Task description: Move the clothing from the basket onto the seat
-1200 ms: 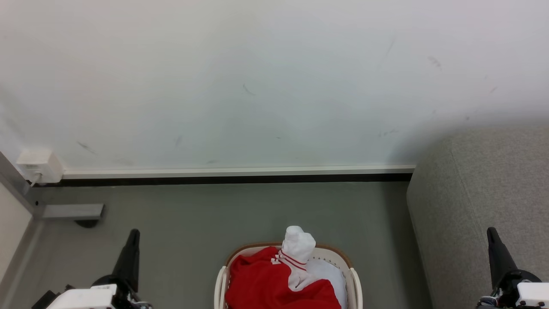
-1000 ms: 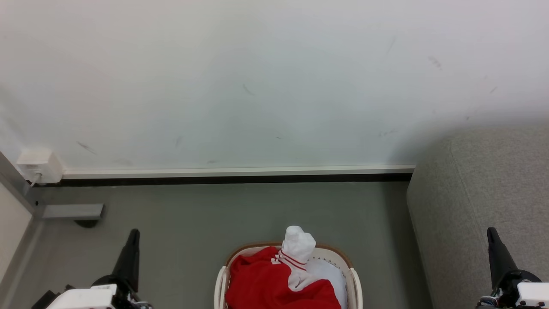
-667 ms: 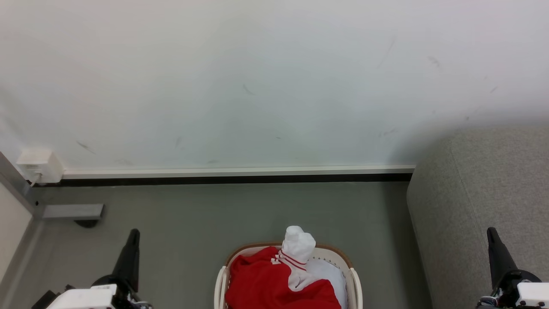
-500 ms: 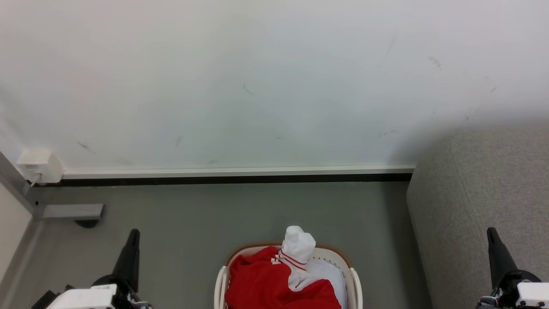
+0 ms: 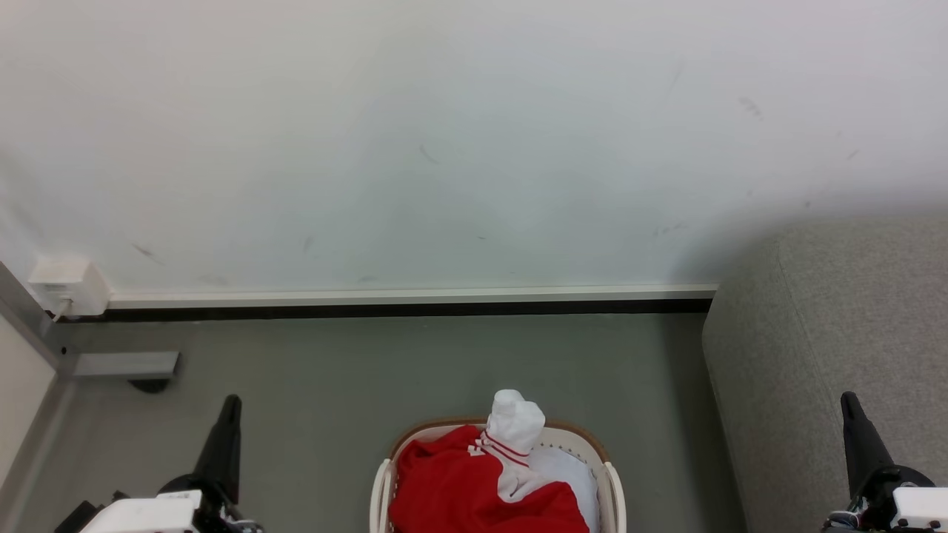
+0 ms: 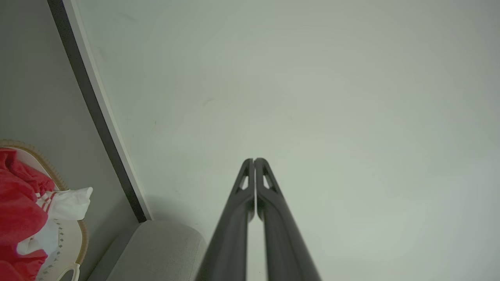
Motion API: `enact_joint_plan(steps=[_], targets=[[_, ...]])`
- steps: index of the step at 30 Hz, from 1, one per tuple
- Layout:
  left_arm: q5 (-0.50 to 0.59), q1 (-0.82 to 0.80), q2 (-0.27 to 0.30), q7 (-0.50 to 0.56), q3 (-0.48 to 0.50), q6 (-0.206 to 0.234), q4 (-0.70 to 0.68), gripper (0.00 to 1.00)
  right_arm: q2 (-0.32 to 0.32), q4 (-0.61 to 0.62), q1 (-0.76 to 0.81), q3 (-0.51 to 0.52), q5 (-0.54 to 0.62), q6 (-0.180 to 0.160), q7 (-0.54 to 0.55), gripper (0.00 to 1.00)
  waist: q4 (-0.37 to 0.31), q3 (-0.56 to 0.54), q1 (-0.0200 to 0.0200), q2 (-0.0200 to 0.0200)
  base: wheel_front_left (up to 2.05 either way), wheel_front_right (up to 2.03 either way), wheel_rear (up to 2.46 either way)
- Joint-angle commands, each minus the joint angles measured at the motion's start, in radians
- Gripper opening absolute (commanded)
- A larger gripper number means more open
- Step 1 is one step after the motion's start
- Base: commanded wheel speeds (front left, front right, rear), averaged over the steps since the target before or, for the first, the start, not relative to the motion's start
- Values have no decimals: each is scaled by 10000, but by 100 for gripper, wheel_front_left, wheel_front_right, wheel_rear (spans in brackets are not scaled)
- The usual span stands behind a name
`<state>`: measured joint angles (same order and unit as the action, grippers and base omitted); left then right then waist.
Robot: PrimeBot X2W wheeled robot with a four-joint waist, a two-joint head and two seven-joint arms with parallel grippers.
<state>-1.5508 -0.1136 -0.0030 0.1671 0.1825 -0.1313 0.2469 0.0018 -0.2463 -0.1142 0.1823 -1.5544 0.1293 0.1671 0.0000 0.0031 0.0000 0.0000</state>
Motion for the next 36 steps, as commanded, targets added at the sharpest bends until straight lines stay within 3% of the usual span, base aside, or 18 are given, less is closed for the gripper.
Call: enact_joint_plan(steps=[1,21,22,23,24,36], targets=[[-75,-79,91,29,25,-2,-12,0,-56,-2,-59,26,26,64,30,0,0,0,0,0,0,0,0],[-75,-79,91,29,25,-2,-12,0,-56,-2,-59,26,26,64,30,0,0,0,0,0,0,0,0],[-1,0,0,-4,-1,0,-1,100,0,4,0,-2,2,0,-2,100,0,0,0,0,0,0,0],[-1,35,-23,-11,-5,-2,65,0,13,-61,34,-10,2,-6,-7,0,0,1,0,0,0,0,0],[-1,109,-53,-15,-13,0,138,100,32,-139,107,-22,3,-23,-14,100,-1,2,0,0,0,0,0],[65,226,-86,-624,-348,1,94,100,32,26,338,-435,142,-28,-608,100,-19,17,0,0,0,0,0]])
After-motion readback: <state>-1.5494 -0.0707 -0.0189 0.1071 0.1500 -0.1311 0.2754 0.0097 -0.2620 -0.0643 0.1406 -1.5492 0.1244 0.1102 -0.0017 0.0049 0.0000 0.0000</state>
